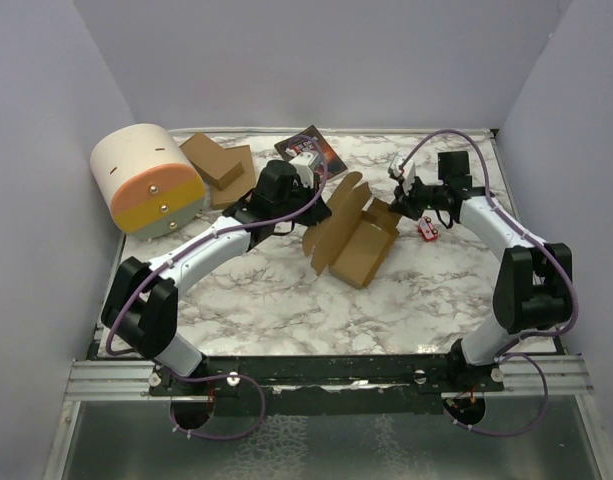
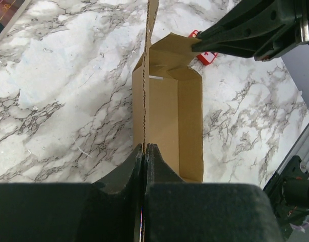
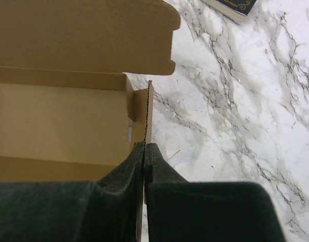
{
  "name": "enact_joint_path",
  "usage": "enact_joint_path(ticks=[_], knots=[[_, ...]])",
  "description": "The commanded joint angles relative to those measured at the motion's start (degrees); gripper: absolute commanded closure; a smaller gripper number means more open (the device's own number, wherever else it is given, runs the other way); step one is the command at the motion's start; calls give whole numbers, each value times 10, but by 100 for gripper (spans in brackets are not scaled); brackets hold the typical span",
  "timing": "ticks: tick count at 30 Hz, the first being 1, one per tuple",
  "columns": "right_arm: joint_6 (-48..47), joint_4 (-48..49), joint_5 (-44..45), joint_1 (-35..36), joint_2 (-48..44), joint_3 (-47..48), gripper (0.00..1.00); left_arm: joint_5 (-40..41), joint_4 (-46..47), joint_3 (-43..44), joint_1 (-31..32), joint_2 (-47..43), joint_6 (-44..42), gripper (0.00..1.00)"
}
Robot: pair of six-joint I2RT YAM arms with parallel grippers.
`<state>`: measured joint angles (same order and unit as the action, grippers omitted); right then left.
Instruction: Fold the paper box
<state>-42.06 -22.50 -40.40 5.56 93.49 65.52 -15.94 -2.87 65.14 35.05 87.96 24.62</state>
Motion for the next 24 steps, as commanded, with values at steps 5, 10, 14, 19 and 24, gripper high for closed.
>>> enact_joint_path(ticks=[5, 10, 14, 19, 24], knots=[[-10, 35, -34, 5, -48, -32, 99, 12, -10, 39, 8, 29, -8, 100], [-19, 46, 9, 35, -65, -50, 99, 3, 5, 44, 12, 33, -16, 100], [-20, 66, 64, 61, -81, -68, 99, 5, 21, 38, 14, 31, -24, 100], [-27, 75, 92, 75, -91, -86, 99, 2, 33, 35, 17, 34, -41, 100], [-23, 70, 93, 80, -73, -90, 96, -8, 29, 44, 23, 49, -56, 100]])
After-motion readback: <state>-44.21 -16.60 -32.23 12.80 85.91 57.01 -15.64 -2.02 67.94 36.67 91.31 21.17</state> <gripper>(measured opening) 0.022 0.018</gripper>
